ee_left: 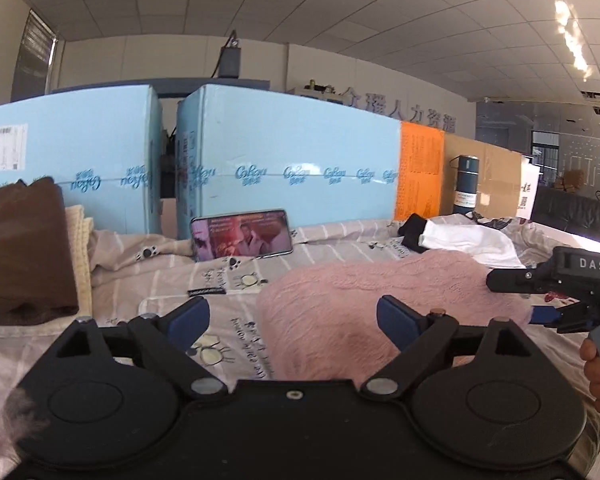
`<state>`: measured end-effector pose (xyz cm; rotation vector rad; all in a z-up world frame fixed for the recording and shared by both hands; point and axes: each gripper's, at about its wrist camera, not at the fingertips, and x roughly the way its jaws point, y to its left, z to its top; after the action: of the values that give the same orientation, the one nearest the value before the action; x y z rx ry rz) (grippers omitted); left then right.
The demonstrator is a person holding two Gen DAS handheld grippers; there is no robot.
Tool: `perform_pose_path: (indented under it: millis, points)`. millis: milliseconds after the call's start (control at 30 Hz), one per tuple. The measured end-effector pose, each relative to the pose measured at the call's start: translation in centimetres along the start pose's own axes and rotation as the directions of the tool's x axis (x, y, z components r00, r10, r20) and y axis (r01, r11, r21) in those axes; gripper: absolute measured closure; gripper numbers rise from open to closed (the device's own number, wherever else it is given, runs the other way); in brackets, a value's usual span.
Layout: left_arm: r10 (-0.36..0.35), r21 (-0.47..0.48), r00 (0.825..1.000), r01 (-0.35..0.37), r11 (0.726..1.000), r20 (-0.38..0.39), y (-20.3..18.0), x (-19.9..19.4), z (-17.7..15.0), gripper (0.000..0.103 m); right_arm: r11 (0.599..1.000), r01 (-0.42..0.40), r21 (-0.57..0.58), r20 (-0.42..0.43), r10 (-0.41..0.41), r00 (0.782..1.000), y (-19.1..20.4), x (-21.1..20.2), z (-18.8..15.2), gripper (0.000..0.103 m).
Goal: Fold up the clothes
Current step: 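Lift the pink sweater with both grippers and carry it onto the open sheet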
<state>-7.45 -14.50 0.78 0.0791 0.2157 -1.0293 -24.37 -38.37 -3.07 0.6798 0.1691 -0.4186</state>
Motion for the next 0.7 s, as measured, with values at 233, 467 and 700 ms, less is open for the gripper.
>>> perform_pose_path:
  millis: [233,467,700]
  points:
    - [-0.249,0.189,0.967,0.256,0.948,-0.06,-8.9,3.4,0.9,0.005,0.996,-0.03,0.084,0.058,0.025,0.998,-1.7,-1.7,1.1,0.019]
    - [-0.194,0.122,0.948,0.23,0.966,-0.253,-10.7,9.3,0.4,0.02,0.991,-0.014,0.136,0.087,0.002,0.996,-2.8,-2.3,1.3,0.018]
    - [-0.211,-0.049,0.957,0.205,0.977,-0.198,-6.7,8.0,1.5,0.076,0.986,0.019,0.166,0.036,-0.025,0.999,-3.6,-0.9,1.0,0.018]
